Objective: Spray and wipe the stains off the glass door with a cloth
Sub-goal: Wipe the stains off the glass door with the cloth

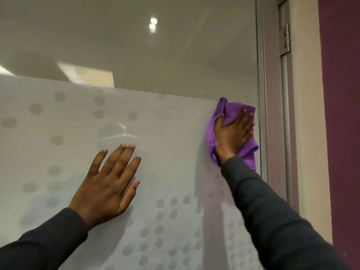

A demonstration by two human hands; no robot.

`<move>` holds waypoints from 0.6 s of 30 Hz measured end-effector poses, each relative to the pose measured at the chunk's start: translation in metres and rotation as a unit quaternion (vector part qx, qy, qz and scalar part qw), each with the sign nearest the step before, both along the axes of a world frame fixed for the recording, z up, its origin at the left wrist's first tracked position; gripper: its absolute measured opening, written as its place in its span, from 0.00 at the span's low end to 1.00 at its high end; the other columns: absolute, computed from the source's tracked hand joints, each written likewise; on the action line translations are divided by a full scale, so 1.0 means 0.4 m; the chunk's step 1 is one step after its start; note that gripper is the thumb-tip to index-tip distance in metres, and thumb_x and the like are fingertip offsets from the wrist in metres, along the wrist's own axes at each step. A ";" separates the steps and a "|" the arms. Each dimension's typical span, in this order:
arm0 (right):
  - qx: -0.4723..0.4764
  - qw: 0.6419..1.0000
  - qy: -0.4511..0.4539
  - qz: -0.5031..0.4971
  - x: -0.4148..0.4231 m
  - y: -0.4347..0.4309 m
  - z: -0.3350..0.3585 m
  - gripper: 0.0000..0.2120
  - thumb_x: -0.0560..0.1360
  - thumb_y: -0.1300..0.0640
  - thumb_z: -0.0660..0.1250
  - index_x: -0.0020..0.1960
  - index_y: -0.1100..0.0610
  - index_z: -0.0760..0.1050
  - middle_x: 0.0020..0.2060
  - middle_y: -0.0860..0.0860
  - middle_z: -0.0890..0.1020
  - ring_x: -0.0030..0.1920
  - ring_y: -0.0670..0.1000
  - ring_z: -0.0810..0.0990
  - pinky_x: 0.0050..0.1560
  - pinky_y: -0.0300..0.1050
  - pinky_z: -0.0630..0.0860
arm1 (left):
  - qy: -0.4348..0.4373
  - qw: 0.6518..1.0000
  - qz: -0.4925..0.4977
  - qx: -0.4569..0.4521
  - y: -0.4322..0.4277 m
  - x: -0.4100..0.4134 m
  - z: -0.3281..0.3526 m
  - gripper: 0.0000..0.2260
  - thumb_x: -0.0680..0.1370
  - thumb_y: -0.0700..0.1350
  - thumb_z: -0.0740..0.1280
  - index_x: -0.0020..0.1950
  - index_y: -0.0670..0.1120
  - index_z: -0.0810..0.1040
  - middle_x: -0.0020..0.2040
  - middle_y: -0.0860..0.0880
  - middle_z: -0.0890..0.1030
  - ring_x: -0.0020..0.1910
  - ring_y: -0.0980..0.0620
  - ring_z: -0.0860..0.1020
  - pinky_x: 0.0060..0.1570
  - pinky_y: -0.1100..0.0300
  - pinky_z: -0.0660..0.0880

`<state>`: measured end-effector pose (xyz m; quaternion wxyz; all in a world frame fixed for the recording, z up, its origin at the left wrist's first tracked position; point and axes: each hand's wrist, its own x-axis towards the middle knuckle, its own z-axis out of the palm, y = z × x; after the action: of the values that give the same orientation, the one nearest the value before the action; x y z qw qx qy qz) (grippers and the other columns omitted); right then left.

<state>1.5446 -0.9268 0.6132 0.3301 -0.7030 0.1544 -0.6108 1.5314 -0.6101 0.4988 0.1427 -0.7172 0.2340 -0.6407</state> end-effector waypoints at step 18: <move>-0.170 0.985 0.002 0.018 -0.016 0.021 -0.291 0.40 0.74 0.45 0.54 0.82 0.59 0.50 0.82 0.57 0.51 0.82 0.60 0.49 0.80 0.59 0.46 | -0.007 0.999 0.031 -0.029 0.357 -0.091 0.017 0.28 0.79 0.56 0.57 0.73 0.39 0.71 0.76 0.37 0.67 0.74 0.37 0.66 0.69 0.38 0.61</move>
<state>1.5381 -0.9185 0.4967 0.2169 -0.7526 0.0360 -0.6207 1.4951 -0.4672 0.5057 0.1434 -0.7233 0.1915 -0.6477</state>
